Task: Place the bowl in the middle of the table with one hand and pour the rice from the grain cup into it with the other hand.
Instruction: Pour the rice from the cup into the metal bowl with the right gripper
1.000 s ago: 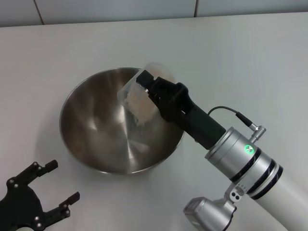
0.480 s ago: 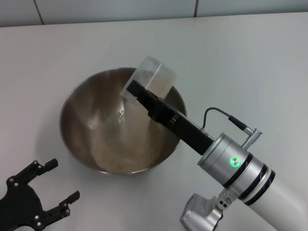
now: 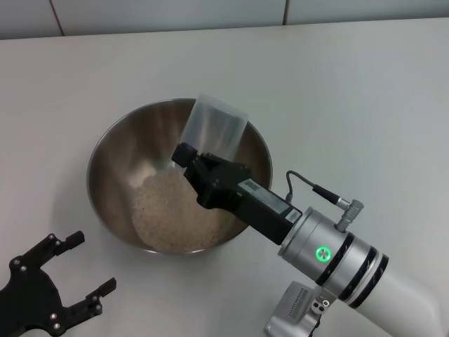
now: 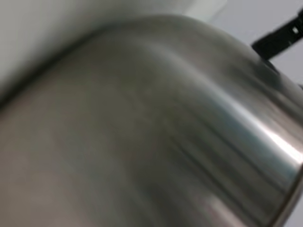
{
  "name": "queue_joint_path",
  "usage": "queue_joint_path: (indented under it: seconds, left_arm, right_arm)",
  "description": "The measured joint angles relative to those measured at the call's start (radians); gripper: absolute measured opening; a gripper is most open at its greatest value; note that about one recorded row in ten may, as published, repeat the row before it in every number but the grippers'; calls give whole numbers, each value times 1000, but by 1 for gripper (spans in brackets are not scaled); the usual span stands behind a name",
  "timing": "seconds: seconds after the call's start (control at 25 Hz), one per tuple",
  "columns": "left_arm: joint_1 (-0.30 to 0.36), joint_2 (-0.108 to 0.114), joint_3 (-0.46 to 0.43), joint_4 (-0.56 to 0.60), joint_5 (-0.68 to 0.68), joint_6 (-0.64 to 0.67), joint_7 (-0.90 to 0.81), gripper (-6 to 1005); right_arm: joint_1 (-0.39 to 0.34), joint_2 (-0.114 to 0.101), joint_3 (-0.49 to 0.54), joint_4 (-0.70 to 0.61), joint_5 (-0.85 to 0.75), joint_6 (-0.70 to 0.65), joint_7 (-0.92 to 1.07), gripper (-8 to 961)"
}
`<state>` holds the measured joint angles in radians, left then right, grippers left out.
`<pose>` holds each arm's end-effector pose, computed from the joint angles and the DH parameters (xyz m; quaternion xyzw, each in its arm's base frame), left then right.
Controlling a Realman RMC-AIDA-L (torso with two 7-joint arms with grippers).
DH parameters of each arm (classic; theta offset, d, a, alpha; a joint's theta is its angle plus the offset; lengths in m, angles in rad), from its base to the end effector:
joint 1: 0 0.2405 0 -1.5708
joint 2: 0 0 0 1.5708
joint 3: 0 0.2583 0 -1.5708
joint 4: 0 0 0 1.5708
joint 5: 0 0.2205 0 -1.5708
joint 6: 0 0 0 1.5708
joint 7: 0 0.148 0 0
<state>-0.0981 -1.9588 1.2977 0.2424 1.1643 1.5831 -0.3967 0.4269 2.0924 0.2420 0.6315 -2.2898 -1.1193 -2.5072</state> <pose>-0.3685 0.1789 -0.0261 -0.9139 -0.0801 -0.2732 0.2895 0.1862 0.2545 -0.1575 -0.3948 -0.7643 -0.1751 0.4789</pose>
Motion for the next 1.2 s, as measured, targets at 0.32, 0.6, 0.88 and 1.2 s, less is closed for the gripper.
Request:
queue_joint_path:
  seconds: [0.32,0.6,0.88,1.2]
  left_arm:
    - [0,0,0,-3,1,0,-3,832]
    - [0,0,-8,1,22,0,-11,832]
    - [-1,0,-9,1,23,0,-11,832]
    - [-1,1,-9,2,23,1,-11,832]
  right_arm:
    - [-16,0,10,59,35,-5,179,13]
    - [-19,0,19,119,155,-57,714,13]
    - [-41,-9,39,137,260,-183,1391,14]
    - [-82,-11,123,35,254,-272,2006,13]
